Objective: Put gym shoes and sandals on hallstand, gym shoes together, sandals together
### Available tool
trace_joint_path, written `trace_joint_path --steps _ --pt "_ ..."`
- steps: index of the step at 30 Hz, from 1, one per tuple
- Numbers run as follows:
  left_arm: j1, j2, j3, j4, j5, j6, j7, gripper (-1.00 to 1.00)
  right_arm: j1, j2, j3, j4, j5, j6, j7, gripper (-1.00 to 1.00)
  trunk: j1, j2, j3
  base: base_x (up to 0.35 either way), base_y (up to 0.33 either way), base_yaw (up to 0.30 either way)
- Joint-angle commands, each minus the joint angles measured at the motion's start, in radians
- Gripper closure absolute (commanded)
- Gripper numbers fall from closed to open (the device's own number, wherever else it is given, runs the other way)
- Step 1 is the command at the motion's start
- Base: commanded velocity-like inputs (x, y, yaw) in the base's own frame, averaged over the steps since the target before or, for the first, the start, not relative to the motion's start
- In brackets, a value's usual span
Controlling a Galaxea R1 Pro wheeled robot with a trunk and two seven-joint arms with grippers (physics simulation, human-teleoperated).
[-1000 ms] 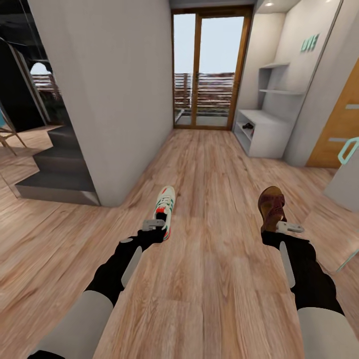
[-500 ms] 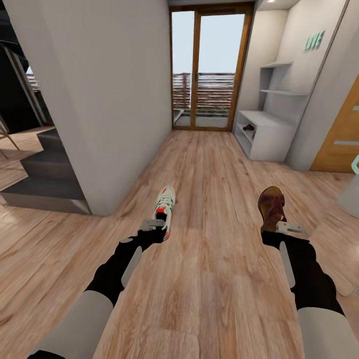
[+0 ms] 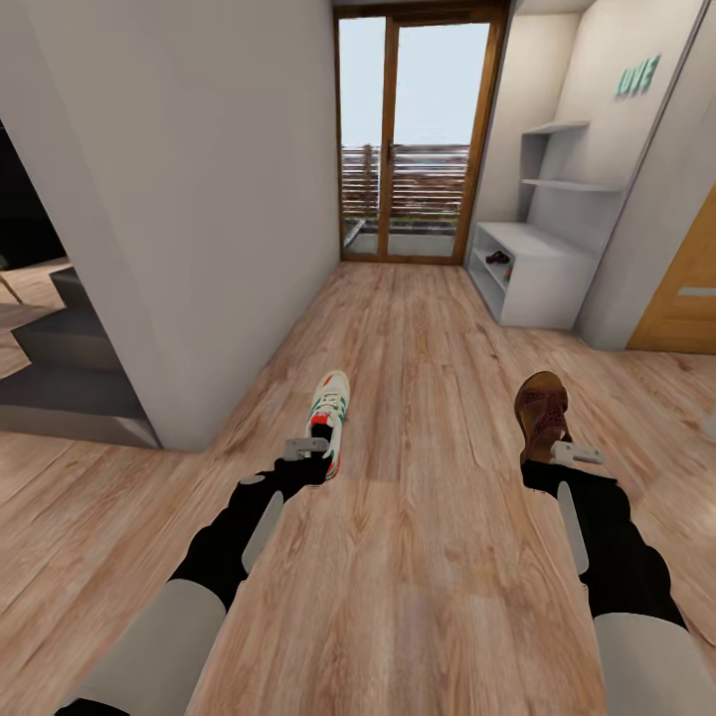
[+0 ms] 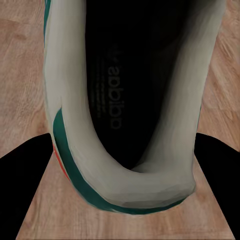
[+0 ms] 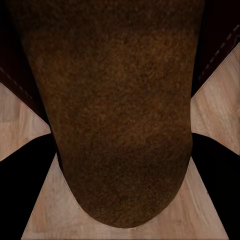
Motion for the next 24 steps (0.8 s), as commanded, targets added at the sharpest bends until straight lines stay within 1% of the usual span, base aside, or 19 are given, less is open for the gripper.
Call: trace_joint_path --steps 1,24 --pt "0.0 0.0 0.0 -0.001 0.007 0.006 0.0 1.0 -0.001 0.0 0.0 -0.001 0.003 0.005 0.0 1.0 0.0 0.0 -0.001 0.347 -0.093 0.0" --pt "0.0 0.0 0.0 -0.001 0.007 0.006 0.0 1.0 -0.001 0.0 0.0 -0.001 0.003 0.005 0.0 1.0 0.0 0.0 -0.001 0.347 -0.083 0.0"
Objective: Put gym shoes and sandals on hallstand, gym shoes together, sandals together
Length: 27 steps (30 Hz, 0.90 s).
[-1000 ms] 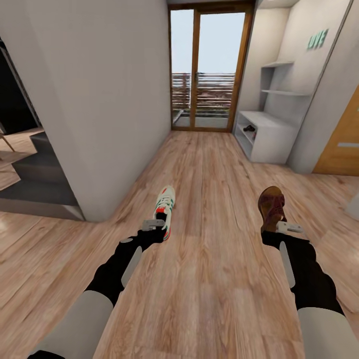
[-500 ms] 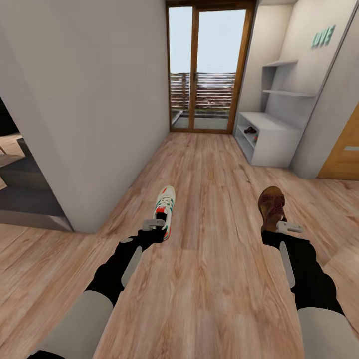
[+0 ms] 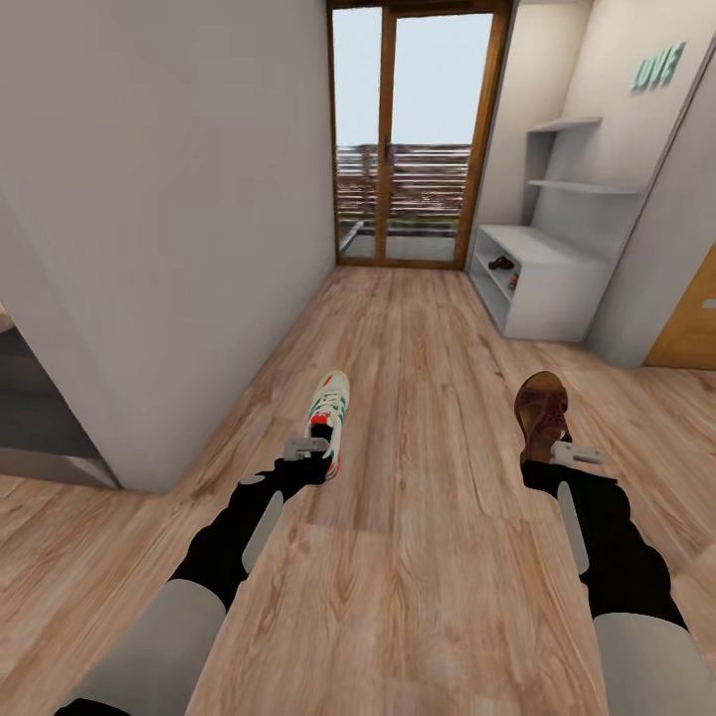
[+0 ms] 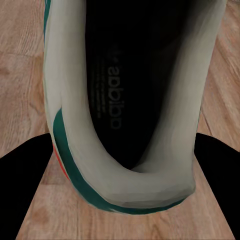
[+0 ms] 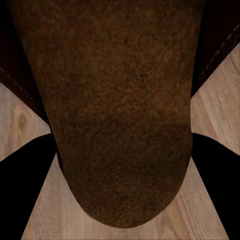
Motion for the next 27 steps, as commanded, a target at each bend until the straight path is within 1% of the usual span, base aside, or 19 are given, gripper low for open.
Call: trace_joint_path --steps 1,8,27 --pt "0.0 0.0 0.0 -0.001 0.007 0.006 0.0 1.0 -0.001 0.0 0.0 -0.001 0.003 0.005 0.0 1.0 0.0 0.0 -0.001 0.347 -0.076 0.0" --pt "0.0 0.0 0.0 -0.001 0.007 0.006 0.0 1.0 -0.001 0.0 0.0 -0.001 0.003 0.005 0.0 1.0 0.0 0.0 -0.001 0.348 -0.064 0.0" --pt "0.0 0.0 0.0 0.0 0.007 0.006 0.0 1.0 -0.001 0.0 0.0 -0.001 0.003 0.005 0.0 1.0 0.0 0.0 -0.001 0.348 -0.001 0.0"
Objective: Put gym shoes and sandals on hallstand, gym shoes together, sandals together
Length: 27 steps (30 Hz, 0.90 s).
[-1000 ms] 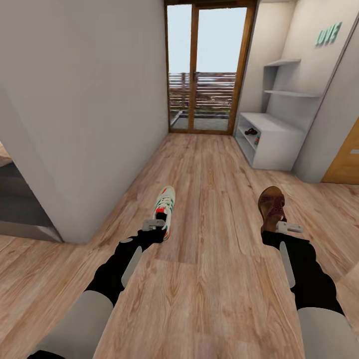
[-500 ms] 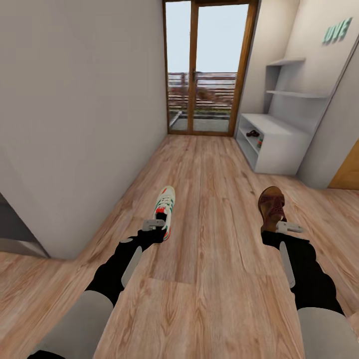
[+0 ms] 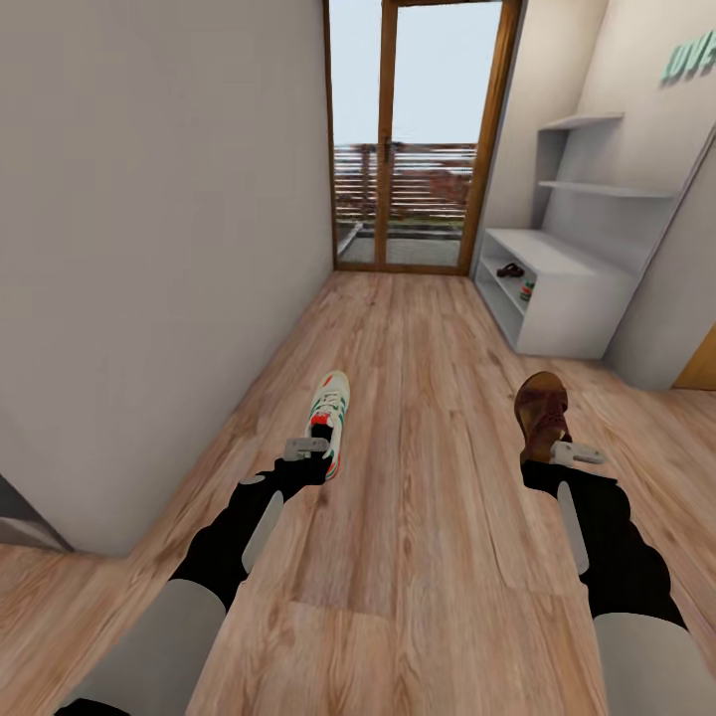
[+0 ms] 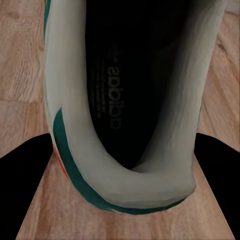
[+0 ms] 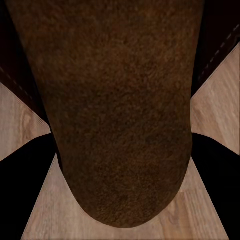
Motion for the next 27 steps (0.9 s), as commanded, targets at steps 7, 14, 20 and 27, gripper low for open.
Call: trace_joint_path --steps 7,14,20,27 --pt "0.0 0.0 0.0 -0.002 0.007 0.006 0.0 1.0 -0.001 0.0 0.0 -0.001 0.003 0.005 0.0 1.0 0.0 0.0 -0.001 0.348 0.0 0.0" --pt "0.0 0.0 0.0 -0.001 0.007 0.006 0.0 1.0 -0.001 0.0 0.0 -0.001 0.004 0.005 0.0 1.0 0.0 0.0 -0.001 0.348 0.0 0.0" --pt "0.0 0.0 0.0 -0.001 0.007 0.006 0.0 1.0 -0.001 0.0 0.0 -0.001 0.004 0.005 0.0 1.0 0.0 0.0 -0.001 0.348 0.0 0.0" --pt "0.0 0.0 0.0 -0.001 0.007 0.006 0.0 1.0 -0.001 0.0 0.0 -0.001 0.004 0.005 0.0 1.0 0.0 0.0 -0.001 0.348 0.0 0.0"
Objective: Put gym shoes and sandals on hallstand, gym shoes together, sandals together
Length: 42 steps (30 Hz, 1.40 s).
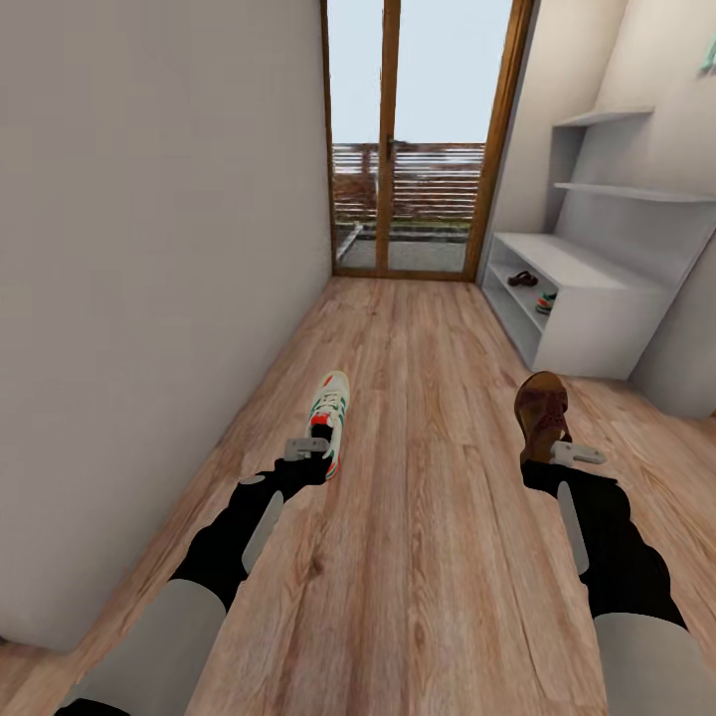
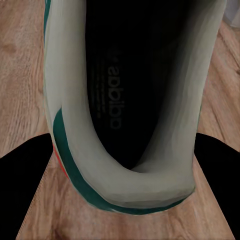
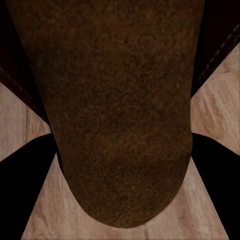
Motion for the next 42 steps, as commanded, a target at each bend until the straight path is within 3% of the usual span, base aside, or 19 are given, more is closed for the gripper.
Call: trace_joint_path --steps 1,42 --pt "0.0 0.0 0.0 -0.001 0.007 0.006 0.0 1.0 -0.001 0.0 0.0 -0.001 0.003 0.005 0.0 1.0 0.0 0.0 -0.001 0.348 0.0 0.0" --pt "0.0 -0.001 -0.001 -0.001 0.007 0.006 0.0 1.0 -0.001 0.0 0.001 -0.001 0.002 0.005 0.0 1.0 0.0 0.0 -0.001 0.348 0.0 0.0"
